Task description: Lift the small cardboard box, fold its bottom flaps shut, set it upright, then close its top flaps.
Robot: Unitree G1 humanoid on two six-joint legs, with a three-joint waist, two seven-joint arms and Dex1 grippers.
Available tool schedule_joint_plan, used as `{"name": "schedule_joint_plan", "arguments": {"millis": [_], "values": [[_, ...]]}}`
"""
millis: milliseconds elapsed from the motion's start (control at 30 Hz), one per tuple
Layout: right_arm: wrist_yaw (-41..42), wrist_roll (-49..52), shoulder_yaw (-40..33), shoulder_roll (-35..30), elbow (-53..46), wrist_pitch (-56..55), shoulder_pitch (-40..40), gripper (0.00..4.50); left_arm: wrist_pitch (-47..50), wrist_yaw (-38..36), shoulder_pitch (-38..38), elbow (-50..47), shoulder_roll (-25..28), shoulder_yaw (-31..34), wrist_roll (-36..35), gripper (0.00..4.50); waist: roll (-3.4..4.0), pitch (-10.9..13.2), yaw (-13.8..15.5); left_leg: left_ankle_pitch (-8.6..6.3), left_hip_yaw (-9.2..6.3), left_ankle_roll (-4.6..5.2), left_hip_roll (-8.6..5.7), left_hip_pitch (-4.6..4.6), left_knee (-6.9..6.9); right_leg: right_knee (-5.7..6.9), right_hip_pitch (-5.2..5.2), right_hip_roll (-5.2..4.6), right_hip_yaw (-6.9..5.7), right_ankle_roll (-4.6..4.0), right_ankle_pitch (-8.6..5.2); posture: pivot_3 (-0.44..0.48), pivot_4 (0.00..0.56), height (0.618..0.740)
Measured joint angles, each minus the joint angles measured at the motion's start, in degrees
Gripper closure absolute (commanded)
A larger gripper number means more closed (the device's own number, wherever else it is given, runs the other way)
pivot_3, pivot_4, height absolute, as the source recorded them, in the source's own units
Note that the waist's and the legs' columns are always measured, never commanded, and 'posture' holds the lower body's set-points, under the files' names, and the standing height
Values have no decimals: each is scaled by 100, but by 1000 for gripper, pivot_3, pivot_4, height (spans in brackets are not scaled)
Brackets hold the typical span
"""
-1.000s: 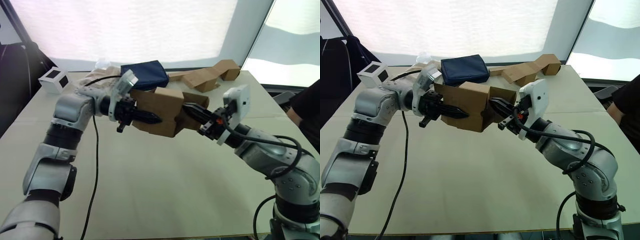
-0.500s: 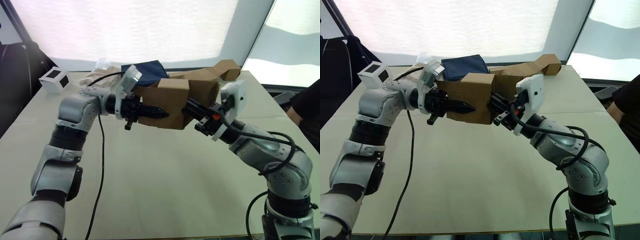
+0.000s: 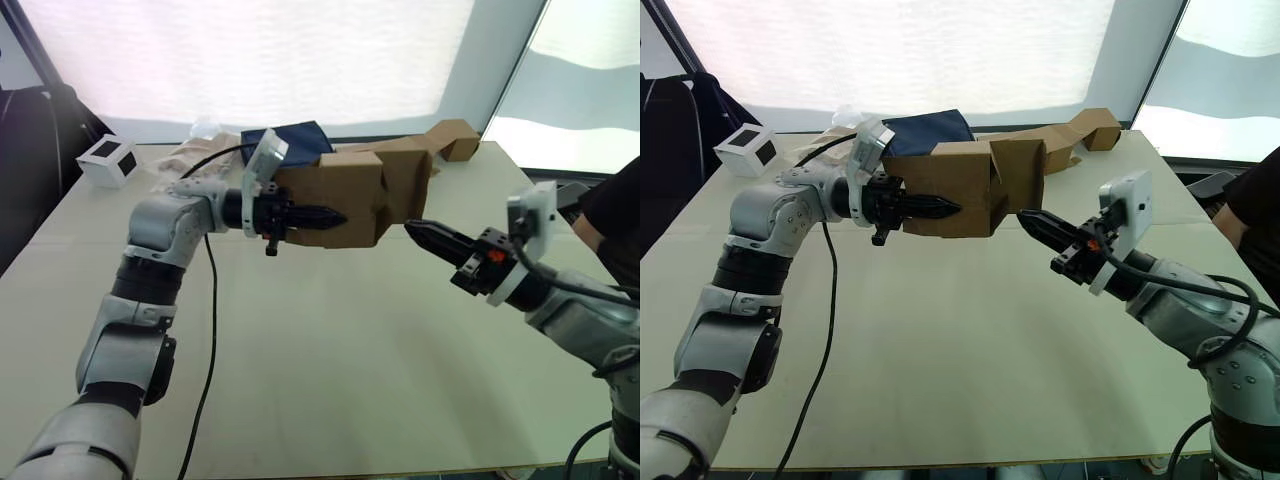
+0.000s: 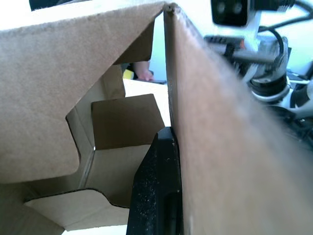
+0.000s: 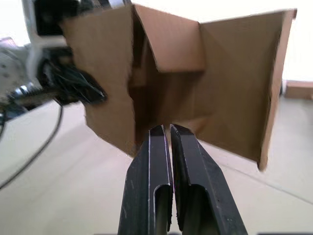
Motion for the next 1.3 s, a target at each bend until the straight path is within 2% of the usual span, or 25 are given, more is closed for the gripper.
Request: {"name": "schedule_joint_plan", "arguments": {"millis": [300,767,867,1000,1100,1200,1300], "values": [[68,-973,631,276,128,-370,-279,4367,118,-50,48,-213,93,44,-105,4404,0,0,-12,0,3,-1,-1,4,0,1,0,1,1,0,0,0,150,740],[123,-892,943,713,59,-304,-613,4367,73,-25,152,-101,59,31,-18,4404,0,0,6,1,2,-1,-1,1,0,1,0,-2,1,0,0,0,150,740],[242,-760,660,422,75,-264,-625,4367,69,-19,143,-93,55,31,2,4404,0,0,14,0,2,-1,-2,1,0,1,0,-3,0,0,0,0,150,740],[347,433,-487,17,490,-139,-749,4367,96,-33,143,-83,97,34,1,4404,0,0,28,0,2,-1,-3,-1,0,-2,2,-6,0,0,0,0,150,740],[350,913,-1010,-83,911,-171,-815,4367,123,-34,143,-84,118,43,-3,4404,0,0,14,0,3,0,-2,2,0,-1,2,-5,1,0,0,0,150,740],[456,482,-1037,-115,1465,-409,-797,4367,168,-35,143,-106,115,46,-29,4404,0,0,-7,0,10,0,-2,8,0,2,2,0,9,0,0,0,150,740],[837,-697,-406,-323,2284,-769,-760,4367,271,-55,138,-191,115,49,-128,4404,1,-1,-11,0,16,0,-2,10,0,3,1,1,15,0,0,0,150,740]]}}
